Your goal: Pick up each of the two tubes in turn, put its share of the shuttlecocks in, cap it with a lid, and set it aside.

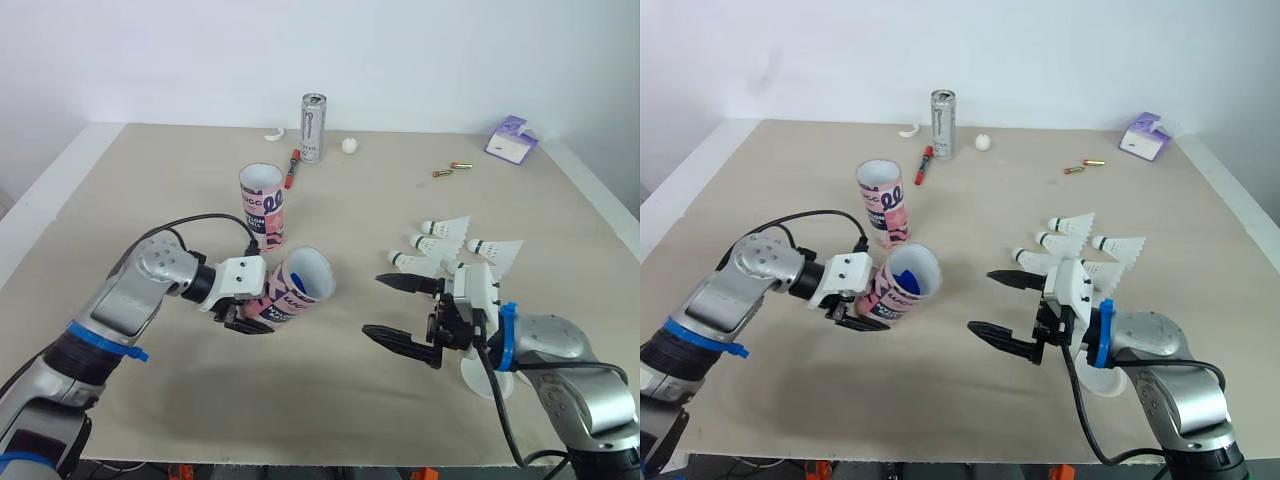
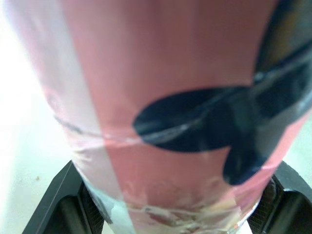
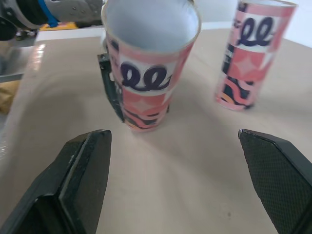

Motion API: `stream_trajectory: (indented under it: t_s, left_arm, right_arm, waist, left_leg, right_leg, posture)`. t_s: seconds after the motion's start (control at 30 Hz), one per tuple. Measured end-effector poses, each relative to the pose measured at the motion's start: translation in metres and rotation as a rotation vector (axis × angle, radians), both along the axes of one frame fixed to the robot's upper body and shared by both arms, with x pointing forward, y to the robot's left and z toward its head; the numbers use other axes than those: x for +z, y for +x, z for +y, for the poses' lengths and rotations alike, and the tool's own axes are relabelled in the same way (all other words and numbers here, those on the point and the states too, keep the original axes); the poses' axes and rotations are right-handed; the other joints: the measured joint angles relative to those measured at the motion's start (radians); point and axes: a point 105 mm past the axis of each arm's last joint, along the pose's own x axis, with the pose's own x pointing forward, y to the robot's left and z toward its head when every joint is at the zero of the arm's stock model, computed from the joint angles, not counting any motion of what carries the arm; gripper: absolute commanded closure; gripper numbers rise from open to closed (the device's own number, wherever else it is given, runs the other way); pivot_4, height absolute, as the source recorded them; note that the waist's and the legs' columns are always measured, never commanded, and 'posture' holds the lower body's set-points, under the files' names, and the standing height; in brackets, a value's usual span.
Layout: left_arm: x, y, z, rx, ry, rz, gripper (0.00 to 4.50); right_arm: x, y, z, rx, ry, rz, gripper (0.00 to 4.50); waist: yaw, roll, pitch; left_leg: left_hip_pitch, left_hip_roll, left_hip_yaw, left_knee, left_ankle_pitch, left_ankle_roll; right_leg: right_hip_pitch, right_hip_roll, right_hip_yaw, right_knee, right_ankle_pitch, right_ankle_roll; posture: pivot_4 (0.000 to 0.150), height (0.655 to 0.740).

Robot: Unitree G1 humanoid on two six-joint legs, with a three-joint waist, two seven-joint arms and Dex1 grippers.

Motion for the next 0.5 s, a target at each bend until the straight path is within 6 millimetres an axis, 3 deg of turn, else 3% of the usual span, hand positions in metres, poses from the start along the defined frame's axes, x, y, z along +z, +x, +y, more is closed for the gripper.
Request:
stream_trajectory:
  t_s: [0.23, 0.5]
  left_arm:
    - [0.003, 0.003, -0.012, -0.055, 0.141, -0.032, 1.49]
    - [0.002, 0.007, -0.027, -0.077, 0.181, -0.089, 1.49]
  right_arm:
    - [-0.005, -0.005, -0.01, -0.083, 0.015, 0.019, 0.0]
    - [-0.006, -0.012, -0.014, -0.122, 0.025, 0.029, 0.0]
  waist:
    - [0.0, 0.0, 0.0]
    - [0.002, 0.001, 0.0]
  left_leg:
    - [-0.001, -0.001, -0.001, 0.0, 0.0, 0.0]
    - [-0.001, -0.005, -0.008, 0.003, 0.001, 0.001]
  right_leg:
    - [0.0, 0.0, 0.0, 0.0, -0.001, 0.001]
    - [0.004, -0.001, 0.0, 0.0, -0.001, 0.002]
  posture:
    - [0.15, 0.74]
    - [0.15, 0.74]
